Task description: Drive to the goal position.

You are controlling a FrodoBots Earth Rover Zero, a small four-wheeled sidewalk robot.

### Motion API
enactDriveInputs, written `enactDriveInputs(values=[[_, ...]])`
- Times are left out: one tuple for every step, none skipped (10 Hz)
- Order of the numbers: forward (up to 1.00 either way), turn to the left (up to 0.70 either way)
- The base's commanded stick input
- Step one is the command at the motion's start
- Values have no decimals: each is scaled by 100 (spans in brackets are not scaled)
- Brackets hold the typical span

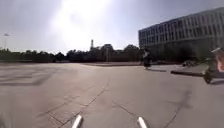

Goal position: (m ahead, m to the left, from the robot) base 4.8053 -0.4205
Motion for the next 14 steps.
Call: enactDriveInputs(values=[[100, -9], [100, 0], [100, 0], [100, 0], [100, 0], [100, 0], [100, 0], [100, 0], [100, 0], [100, 0], [100, 0], [100, 0], [100, -6], [100, -28]])
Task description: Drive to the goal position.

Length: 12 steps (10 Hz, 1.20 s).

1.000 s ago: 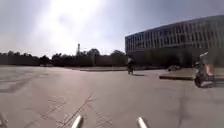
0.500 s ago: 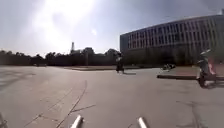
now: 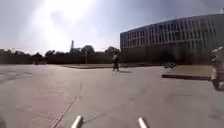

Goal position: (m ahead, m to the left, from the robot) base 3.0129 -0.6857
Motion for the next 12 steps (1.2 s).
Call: enactDriveInputs(values=[[100, -40], [100, -40], [100, -40], [100, -40], [100, -29], [100, 0], [100, 0], [100, 0], [100, 0], [100, 0], [100, 0], [100, 0]])
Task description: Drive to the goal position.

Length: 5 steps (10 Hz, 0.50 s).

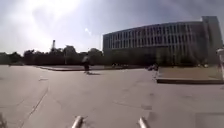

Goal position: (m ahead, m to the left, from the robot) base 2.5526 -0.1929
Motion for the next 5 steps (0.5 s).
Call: enactDriveInputs(values=[[100, 0], [100, -23], [100, -40], [100, -33], [100, -11]])
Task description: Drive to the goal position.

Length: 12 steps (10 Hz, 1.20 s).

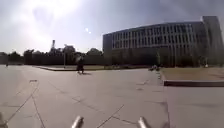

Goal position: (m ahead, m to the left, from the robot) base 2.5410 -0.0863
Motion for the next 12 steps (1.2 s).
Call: enactDriveInputs(values=[[100, 0], [100, 0], [100, 0], [100, 0], [100, -7], [100, -40], [100, -37], [100, 0], [100, 0], [100, 0], [100, 0], [100, 0]])
